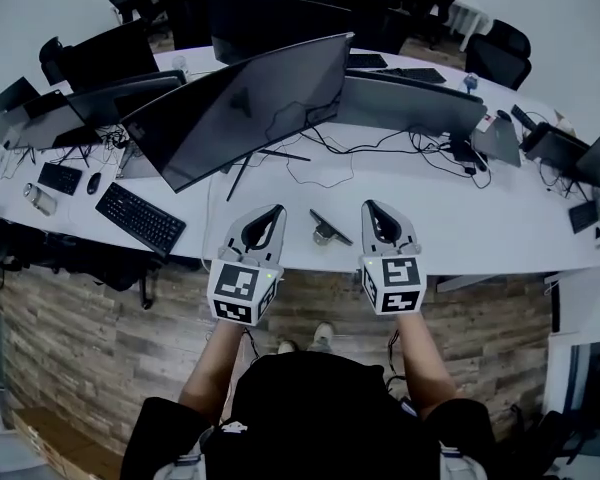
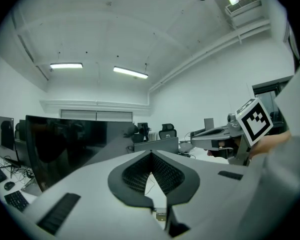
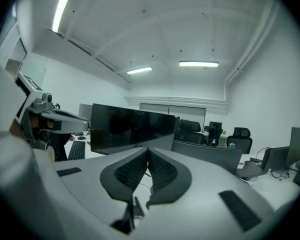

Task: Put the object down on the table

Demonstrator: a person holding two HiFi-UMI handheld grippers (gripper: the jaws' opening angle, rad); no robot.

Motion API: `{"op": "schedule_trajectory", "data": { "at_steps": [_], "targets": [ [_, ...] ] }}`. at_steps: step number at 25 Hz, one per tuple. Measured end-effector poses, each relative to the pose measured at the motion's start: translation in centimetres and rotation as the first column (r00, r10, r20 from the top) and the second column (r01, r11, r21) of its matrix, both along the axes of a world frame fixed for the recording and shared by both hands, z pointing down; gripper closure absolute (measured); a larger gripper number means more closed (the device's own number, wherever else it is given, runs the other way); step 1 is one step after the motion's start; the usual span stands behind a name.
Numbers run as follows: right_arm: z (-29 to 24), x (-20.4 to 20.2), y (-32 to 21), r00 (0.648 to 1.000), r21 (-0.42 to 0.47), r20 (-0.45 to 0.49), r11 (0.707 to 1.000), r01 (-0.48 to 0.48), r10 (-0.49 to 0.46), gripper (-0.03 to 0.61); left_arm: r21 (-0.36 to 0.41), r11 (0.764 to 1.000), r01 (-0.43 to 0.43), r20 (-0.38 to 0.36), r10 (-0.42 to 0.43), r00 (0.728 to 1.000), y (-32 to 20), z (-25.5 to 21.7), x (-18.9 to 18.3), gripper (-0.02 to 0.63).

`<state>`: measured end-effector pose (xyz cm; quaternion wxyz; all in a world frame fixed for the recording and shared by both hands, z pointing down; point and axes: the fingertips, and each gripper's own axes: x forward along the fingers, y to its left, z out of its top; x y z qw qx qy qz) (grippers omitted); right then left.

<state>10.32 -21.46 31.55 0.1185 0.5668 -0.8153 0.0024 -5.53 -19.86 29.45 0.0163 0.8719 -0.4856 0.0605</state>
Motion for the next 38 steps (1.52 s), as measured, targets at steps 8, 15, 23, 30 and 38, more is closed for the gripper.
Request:
{"op": "schedule_trajectory", "data": {
  "at_steps": [8,15,23,30,38],
  "targets": [
    [-3.0,1.0,0.7,1.000,0.065,0.020,0.998,-0.017,0.015,0.554,0.054,0.998,0.009,-0.014,-0.009,1.000,0.1,-2.5,-0.2,0.600],
    [-4.3,1.3,1.2,0.999,0.102,0.036,0.994,-0.026,0.023,0.554,0.093,0.996,0.007,-0.004,-0.007,1.000,0.1,-3.8,-0.2,0.600],
    [-4.4,1.1,1.3,0.999,0.109,0.038,0.994,-0.021,0.017,0.554,0.104,0.995,-0.006,-0.011,0.007,1.000,0.3,-4.4,0.3,0.600],
    [-4.1,0.6,1.2,1.000,0.101,0.023,0.995,-0.013,0.010,0.554,0.098,0.995,-0.016,-0.012,0.017,1.000,0.1,-4.2,0.3,0.600],
    [-4.0,0.4,1.1,1.000,0.098,0.018,0.995,-0.013,0.011,0.554,0.097,0.995,-0.019,-0.016,0.021,1.000,-0.1,-4.1,0.2,0.600]
  ]
}}
